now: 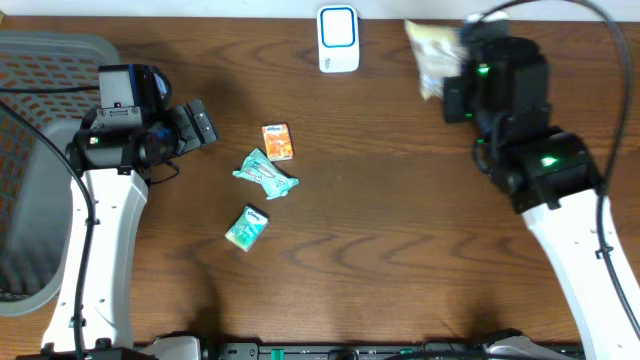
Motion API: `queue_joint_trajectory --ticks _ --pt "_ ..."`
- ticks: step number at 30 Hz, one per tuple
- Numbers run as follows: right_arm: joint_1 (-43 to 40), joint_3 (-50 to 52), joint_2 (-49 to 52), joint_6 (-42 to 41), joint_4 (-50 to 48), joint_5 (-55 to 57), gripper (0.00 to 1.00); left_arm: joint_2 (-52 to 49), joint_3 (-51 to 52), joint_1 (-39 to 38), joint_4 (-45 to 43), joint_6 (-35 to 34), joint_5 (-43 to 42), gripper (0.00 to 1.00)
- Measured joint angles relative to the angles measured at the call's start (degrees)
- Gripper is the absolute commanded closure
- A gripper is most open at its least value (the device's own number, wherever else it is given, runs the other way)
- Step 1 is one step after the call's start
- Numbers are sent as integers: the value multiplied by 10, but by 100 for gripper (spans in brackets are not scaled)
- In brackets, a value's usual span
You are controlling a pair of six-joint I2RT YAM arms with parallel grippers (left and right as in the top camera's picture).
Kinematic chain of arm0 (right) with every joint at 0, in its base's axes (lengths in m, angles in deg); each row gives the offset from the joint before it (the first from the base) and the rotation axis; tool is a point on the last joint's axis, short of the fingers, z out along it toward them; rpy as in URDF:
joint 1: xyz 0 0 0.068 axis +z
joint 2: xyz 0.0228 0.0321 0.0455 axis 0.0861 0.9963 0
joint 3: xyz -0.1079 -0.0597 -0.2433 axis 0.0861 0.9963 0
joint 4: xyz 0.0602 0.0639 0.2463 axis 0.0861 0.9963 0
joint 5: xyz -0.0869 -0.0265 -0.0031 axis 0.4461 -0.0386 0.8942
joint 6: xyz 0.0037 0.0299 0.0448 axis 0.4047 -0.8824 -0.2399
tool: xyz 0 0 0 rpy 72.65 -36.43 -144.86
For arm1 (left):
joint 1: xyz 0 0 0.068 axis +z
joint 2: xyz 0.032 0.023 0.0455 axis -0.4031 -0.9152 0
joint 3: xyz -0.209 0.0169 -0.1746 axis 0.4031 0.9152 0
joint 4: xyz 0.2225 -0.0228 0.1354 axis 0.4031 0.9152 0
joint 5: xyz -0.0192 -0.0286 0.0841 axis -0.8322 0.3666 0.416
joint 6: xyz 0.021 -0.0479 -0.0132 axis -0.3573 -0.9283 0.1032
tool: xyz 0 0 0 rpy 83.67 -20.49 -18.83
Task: Scan the item barcode
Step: 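Carry the snack bag right and release it on the table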
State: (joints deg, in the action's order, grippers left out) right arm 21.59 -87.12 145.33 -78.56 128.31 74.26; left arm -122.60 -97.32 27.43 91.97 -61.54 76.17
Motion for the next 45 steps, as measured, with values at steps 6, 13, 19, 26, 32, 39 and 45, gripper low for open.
queue_joint_trajectory --ticks 6,13,19,26,32,39,45 --pt "-149 38 21 -182 38 -58 99 0 0 0 0 0 0 2" --pt "-282 116 96 -268 -58 -134 99 0 0 0 0 0 0 2" --pt "-335 130 191 -305 -92 -165 98 0 0 0 0 0 0 2" --pt "-349 131 203 -316 -119 -170 32 0 0 0 0 0 0 2" --pt "-348 131 203 -316 -97 -174 1 0 0 0 0 0 0 2" --pt "-325 131 149 -298 -76 -188 1 0 0 0 0 0 0 2" --pt "-192 122 58 -227 -74 -240 1 0 0 0 0 0 0 2"
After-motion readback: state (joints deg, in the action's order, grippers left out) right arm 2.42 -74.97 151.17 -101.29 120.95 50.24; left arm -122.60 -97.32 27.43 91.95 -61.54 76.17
